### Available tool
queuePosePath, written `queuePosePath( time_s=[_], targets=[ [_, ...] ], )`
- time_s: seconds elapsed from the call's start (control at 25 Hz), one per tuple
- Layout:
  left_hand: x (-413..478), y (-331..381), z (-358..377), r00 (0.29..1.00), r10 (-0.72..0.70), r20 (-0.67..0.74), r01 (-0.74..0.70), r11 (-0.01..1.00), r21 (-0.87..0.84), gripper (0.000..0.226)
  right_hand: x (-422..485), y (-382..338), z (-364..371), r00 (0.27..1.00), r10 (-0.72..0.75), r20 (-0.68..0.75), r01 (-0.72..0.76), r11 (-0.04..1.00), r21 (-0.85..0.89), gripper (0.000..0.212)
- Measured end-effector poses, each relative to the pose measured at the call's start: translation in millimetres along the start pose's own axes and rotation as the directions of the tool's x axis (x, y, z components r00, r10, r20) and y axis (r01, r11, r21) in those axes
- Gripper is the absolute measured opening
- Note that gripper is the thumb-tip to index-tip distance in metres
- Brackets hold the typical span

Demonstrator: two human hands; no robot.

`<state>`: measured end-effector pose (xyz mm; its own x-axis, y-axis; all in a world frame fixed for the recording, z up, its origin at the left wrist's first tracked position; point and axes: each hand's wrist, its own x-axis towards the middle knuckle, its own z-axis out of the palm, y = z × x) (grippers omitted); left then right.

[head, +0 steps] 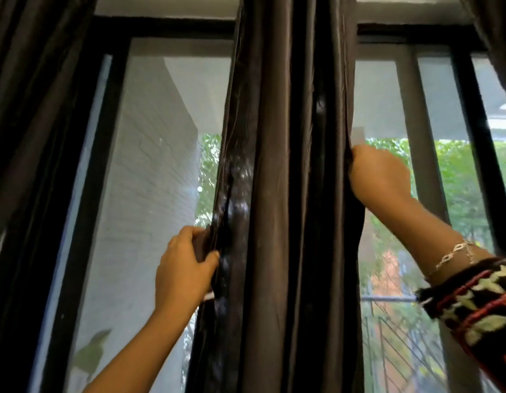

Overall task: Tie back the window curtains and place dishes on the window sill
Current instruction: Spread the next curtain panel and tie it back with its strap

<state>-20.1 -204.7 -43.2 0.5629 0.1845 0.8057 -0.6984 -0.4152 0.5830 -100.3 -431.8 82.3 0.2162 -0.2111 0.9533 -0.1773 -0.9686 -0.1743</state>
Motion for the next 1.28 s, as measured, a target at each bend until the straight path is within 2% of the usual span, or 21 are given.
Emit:
queuePosePath(
  time_s=[0.08,0.12,0.2,0.24,0.32,0.36,0.44,0.56,0.64,0.76,0.88,1.08,1.28],
  targets=[
    [-17,6,7,0.997,0.006,-0.073,-0.008,1.000,-0.028,0.036,-15,25,-2,0.999,0.018,0.031,-0.018,1.000,0.009,0.016],
    [-26,12,9,0.985,0.054,-0.163,-0.053,0.998,0.016,0.037,-23,36,-3,0.999,0.028,0.044,-0.029,0.999,0.028,0.015],
    [-52,32,15,0.910,0.245,-0.336,-0.217,0.969,0.118,0.035,-42,57,-4,0.995,0.058,0.080,-0.064,0.995,0.071,0.015],
    [-68,45,21,0.861,0.341,-0.377,-0.316,0.940,0.128,0.033,-50,66,-4,0.992,0.069,0.103,-0.079,0.992,0.094,0.014],
    [-107,70,41,0.818,0.474,-0.325,-0.488,0.872,0.042,0.032,-68,83,0,0.985,0.067,0.162,-0.090,0.987,0.134,0.015],
    [-126,81,55,0.828,0.501,-0.254,-0.522,0.853,-0.019,0.035,-78,92,3,0.979,0.057,0.196,-0.088,0.984,0.153,0.018],
    [-159,92,84,0.882,0.459,-0.109,-0.468,0.881,-0.074,0.047,-98,107,15,0.958,0.045,0.285,-0.100,0.978,0.184,0.023],
    [-188,78,122,0.984,0.166,0.062,-0.164,0.986,-0.033,0.073,-124,123,36,0.902,0.041,0.430,-0.158,0.958,0.240,0.028],
    [-198,63,141,0.984,-0.014,0.176,-0.001,0.996,0.085,0.082,-133,127,54,0.887,0.031,0.460,-0.184,0.939,0.292,0.038],
    [-209,57,164,0.954,-0.128,0.271,0.053,0.962,0.268,0.083,-135,129,75,0.888,0.002,0.460,-0.167,0.933,0.318,0.054],
    [-204,54,179,0.960,-0.149,0.239,0.054,0.930,0.363,0.076,-135,132,90,0.893,0.005,0.451,-0.182,0.919,0.351,0.050],
    [-181,45,178,0.978,-0.189,0.083,0.148,0.922,0.358,0.063,-142,116,104,0.881,-0.114,0.460,-0.155,0.848,0.506,0.060],
    [-164,30,170,0.975,-0.214,0.057,0.183,0.923,0.340,0.059,-154,97,113,0.891,-0.124,0.437,-0.145,0.835,0.531,0.044]
  ],
)
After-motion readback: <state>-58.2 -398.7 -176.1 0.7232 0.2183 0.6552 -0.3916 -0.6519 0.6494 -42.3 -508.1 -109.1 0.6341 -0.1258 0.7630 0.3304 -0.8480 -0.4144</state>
